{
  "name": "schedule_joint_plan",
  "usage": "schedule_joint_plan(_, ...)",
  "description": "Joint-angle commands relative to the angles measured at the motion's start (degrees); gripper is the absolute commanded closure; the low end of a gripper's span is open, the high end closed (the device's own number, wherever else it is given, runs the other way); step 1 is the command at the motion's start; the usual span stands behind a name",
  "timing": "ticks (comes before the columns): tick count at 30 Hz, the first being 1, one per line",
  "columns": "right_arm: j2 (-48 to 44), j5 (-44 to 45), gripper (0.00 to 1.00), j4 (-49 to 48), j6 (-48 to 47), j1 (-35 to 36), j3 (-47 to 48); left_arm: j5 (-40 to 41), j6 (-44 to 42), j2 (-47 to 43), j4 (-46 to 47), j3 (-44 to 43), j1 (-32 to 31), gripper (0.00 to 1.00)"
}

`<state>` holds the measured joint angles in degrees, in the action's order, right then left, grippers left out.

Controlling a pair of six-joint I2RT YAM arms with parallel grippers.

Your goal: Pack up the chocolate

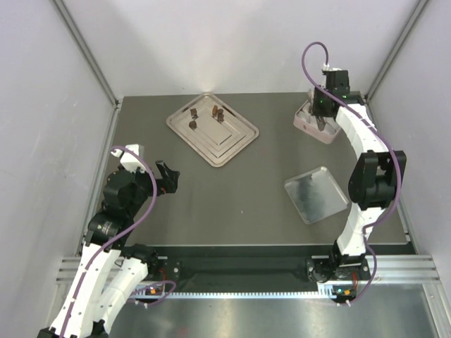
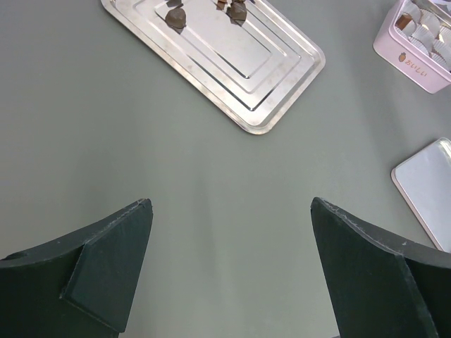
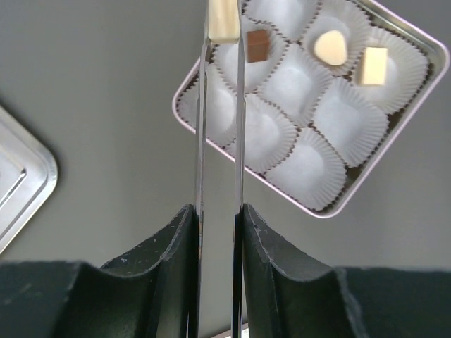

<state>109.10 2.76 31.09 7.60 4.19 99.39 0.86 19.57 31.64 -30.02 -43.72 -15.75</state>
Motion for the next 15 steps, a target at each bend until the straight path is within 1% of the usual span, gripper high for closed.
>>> schedule_joint_plan(1,-1.44,4.70,0.72,-1.39,1.02,-1.11,3.52,-0.60,-0.32,-0.09,3.21,-0.31,0.19,0.01)
schedule_joint_plan(5,0.67,5.58,0.72,-1.30,0.76,-2.25,5.10,-0.60,-0.24,0.18,3.21,-0.31,0.28,0.01)
schedule_joint_plan(15,5.77,3.92,0.70,-2.18,0.58,-3.75,8.09,-0.60,-0.32,0.53,3.13,-0.31,0.19,0.01)
